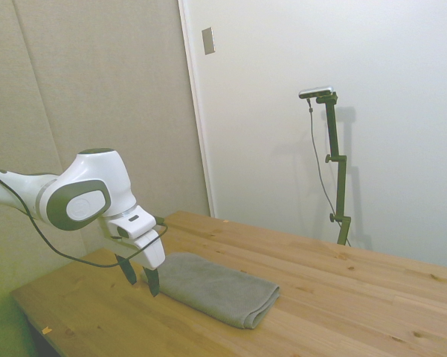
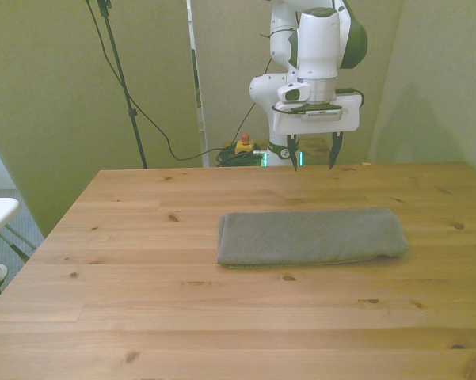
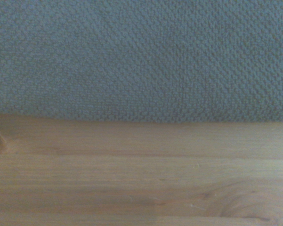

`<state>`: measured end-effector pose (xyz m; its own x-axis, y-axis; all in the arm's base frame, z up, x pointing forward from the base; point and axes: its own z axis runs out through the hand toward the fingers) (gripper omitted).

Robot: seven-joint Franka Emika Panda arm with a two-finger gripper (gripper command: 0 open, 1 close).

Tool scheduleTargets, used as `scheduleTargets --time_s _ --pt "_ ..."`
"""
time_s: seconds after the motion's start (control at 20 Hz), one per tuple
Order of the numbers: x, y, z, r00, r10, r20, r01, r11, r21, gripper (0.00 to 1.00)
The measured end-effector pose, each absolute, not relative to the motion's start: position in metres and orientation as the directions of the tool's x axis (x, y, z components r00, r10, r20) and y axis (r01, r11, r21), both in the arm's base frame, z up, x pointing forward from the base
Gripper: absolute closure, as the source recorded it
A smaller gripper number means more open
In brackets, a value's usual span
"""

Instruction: Fold the towel

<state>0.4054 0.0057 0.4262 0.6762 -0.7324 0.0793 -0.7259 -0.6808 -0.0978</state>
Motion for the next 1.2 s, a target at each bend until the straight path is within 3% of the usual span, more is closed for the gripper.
scheduleTargets --time_s 0.3,0.6,1.2 --pt "0.419 0.008 0.435 0.674 -0.733 0.093 -0.725 -0.680 -0.107 0.00" --pt "0.476 0.039 0.447 0.648 -0.744 0.162 -0.744 -0.664 -0.076 0.00" --pt "0.561 0.152 0.416 0.608 -0.732 0.308 -0.775 -0.631 0.031 0.00"
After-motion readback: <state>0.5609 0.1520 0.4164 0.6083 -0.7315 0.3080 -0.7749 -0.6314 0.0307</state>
